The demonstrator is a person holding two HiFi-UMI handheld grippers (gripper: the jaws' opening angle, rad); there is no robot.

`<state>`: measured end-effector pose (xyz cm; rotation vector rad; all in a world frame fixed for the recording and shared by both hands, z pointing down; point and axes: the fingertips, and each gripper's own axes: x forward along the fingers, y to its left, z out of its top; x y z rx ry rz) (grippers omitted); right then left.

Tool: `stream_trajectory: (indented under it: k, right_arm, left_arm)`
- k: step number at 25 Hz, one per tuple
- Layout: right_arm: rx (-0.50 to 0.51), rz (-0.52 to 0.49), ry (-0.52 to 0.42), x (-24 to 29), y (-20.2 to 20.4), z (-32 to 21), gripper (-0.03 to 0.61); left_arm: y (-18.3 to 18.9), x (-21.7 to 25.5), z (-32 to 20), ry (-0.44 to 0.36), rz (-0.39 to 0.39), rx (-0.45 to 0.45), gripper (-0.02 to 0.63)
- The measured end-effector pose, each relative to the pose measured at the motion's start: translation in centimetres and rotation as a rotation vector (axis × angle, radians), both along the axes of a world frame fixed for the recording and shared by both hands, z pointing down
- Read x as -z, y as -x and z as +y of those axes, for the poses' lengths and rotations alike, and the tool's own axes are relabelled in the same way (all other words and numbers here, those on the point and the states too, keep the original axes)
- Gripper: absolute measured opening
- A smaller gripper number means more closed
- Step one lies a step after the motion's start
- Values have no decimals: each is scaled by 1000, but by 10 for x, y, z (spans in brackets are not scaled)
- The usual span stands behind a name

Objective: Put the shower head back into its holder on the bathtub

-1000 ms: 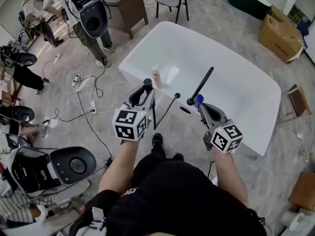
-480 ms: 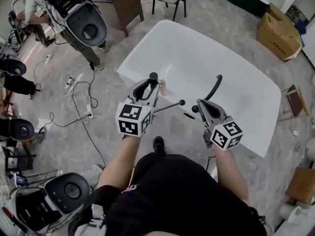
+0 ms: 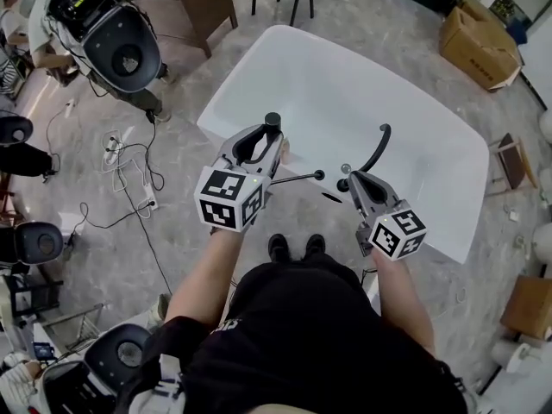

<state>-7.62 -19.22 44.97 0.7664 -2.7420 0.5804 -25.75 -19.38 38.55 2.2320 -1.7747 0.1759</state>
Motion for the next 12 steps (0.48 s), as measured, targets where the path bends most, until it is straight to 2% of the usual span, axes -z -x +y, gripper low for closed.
stream_trajectory:
  k: [7,12]
  right_arm:
    - [14,-37,-5,6,-5,-16,14]
    - [-22,-54,-13,8,-30,-29,14]
  left_arm:
    - [-19,42,-21,-63,-48,-31,129]
    - [-45,67,-34,-114,-56,-63,129]
